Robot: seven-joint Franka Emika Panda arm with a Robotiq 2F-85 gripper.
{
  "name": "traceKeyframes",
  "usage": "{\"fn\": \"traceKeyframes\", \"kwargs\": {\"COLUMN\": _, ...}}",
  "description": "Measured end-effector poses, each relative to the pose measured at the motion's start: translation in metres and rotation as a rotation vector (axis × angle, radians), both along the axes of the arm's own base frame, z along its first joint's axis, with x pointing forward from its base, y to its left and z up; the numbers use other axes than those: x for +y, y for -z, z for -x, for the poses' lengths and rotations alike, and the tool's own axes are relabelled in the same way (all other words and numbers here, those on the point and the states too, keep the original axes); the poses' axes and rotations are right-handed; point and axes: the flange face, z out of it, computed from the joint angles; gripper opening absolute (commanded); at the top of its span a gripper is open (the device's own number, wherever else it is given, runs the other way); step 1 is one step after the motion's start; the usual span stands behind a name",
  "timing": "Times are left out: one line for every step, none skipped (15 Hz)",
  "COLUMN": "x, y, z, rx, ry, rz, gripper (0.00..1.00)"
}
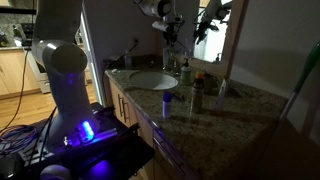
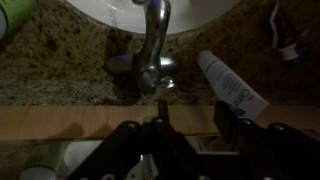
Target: Open the tap, wet the toothbrush, put it back and close the tap
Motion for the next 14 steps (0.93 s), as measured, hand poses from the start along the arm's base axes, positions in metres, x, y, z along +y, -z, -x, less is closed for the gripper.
{"fn": "traceKeyframes", "kwargs": {"x": -0.002, "y": -0.022, "z": 0.013, "rx": 0.030, "ry": -0.012, "rz": -0.010, "gripper": 0.89}}
{"fn": "traceKeyframes", "kwargs": {"x": -0.005, "y": -0.043, "z": 0.028, "rx": 0.071, "ry": -0.020, "rz": -0.015, "gripper": 0.97}}
{"fn": "traceKeyframes", "kwargs": {"x": -0.011, "y": -0.063, "z": 0.047, "rx": 0.126, "ry": -0.026, "rz": -0.019, "gripper": 0.99}}
{"fn": "traceKeyframes", "kwargs": {"x": -0.018, "y": -0.079, "z": 0.066, "rx": 0.180, "ry": -0.027, "rz": -0.023, "gripper": 0.85}}
{"fn": "traceKeyframes", "kwargs": {"x": -0.026, "y": -0.095, "z": 0.086, "rx": 0.234, "ry": -0.034, "rz": -0.031, "gripper": 0.92}}
{"fn": "traceKeyframes", "kwargs": {"x": -0.034, "y": -0.109, "z": 0.102, "rx": 0.261, "ry": -0.041, "rz": -0.039, "gripper": 0.99}}
{"fn": "traceKeyframes", "kwargs": {"x": -0.040, "y": -0.118, "z": 0.113, "rx": 0.266, "ry": -0.044, "rz": -0.043, "gripper": 1.00}}
{"fn": "traceKeyframes", "kwargs": {"x": -0.043, "y": -0.122, "z": 0.118, "rx": 0.266, "ry": -0.044, "rz": -0.045, "gripper": 1.00}}
{"fn": "traceKeyframes", "kwargs": {"x": -0.043, "y": -0.123, "z": 0.120, "rx": 0.264, "ry": -0.043, "rz": -0.045, "gripper": 1.00}}
{"fn": "traceKeyframes", "kwargs": {"x": -0.043, "y": -0.122, "z": 0.119, "rx": 0.268, "ry": -0.029, "rz": -0.041, "gripper": 1.00}}
{"fn": "traceKeyframes", "kwargs": {"x": -0.047, "y": -0.118, "z": 0.117, "rx": 0.279, "ry": 0.019, "rz": -0.031, "gripper": 1.00}}
{"fn": "traceKeyframes", "kwargs": {"x": -0.057, "y": -0.111, "z": 0.114, "rx": 0.295, "ry": 0.076, "rz": -0.030, "gripper": 1.00}}
{"fn": "traceKeyframes", "kwargs": {"x": -0.072, "y": -0.103, "z": 0.110, "rx": 0.312, "ry": 0.132, "rz": -0.039, "gripper": 1.00}}
{"fn": "traceKeyframes", "kwargs": {"x": -0.093, "y": -0.096, "z": 0.107, "rx": 0.327, "ry": 0.186, "rz": -0.054, "gripper": 1.00}}
